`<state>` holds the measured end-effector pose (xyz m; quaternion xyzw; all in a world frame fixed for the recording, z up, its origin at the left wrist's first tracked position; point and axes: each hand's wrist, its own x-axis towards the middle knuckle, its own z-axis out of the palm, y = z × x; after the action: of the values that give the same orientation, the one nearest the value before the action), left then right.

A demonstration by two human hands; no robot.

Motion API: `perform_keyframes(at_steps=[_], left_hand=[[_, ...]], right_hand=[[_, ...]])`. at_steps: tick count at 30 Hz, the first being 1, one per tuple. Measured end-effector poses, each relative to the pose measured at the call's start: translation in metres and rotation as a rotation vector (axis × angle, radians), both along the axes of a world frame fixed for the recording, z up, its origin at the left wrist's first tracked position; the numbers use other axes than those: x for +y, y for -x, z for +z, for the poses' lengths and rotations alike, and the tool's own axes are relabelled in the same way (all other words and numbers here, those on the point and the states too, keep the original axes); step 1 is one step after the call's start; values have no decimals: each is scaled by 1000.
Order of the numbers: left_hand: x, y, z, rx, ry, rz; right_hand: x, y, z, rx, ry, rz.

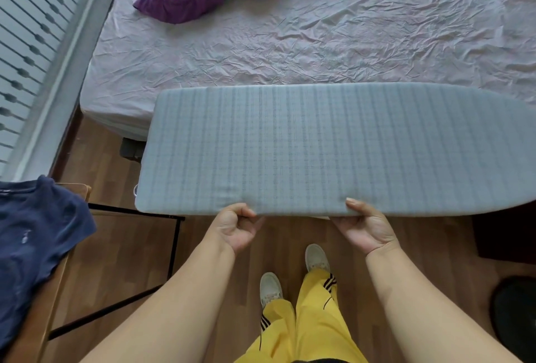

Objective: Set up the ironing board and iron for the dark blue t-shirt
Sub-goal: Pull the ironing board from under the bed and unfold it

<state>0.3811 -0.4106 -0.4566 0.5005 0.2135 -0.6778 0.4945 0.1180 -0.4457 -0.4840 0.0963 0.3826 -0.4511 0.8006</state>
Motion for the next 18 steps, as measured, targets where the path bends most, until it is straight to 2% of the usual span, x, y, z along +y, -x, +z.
perform_keyframes(at_steps=[4,6,11,18], left_hand=[[1,-6,-5,-42,-37,-200],[2,-7,-3,-56,-77,-227],[5,1,5,-118,-177,-205],[0,13,15,-263,-195,-141]], right_hand=[[0,1,8,45,-31,60],[3,2,12,62,-39,85],[11,0,16,132,-133,29],[9,-14,32,162,-254,-107]])
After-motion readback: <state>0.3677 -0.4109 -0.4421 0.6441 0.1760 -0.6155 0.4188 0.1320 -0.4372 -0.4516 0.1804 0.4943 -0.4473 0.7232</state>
